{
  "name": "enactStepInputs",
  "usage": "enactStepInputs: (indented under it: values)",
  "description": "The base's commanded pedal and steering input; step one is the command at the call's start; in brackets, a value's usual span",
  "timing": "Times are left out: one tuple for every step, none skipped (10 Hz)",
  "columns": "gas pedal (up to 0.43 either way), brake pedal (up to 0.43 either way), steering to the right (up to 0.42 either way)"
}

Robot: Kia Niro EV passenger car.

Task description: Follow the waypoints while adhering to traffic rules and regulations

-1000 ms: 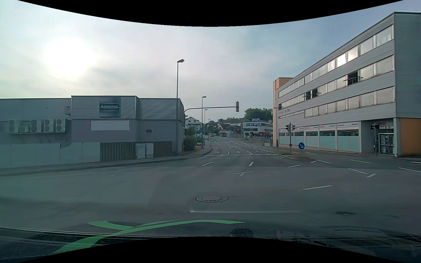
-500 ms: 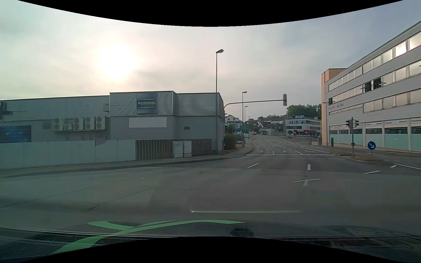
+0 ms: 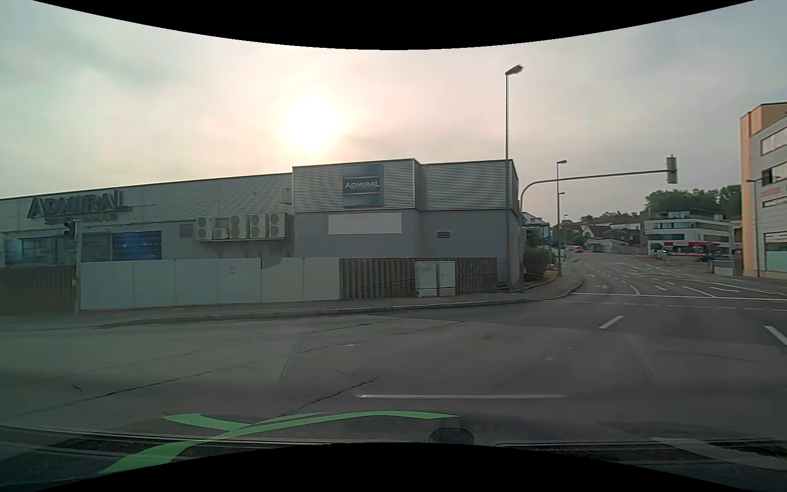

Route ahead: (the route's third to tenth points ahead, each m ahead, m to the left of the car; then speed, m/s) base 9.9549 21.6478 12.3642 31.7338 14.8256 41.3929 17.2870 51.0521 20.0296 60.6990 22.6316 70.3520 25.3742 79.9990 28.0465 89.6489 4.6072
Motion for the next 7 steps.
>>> enactStepInputs:
  values:
    - [0.059, 0.0, -0.441]
    - [0.059, 0.0, -0.448]
    - [0.059, 0.0, -0.455]
    - [0.059, 0.0, -0.46]
    - [0.059, 0.0, -0.466]
    - [0.059, 0.0, -0.478]
    - [0.059, 0.0, -0.487]
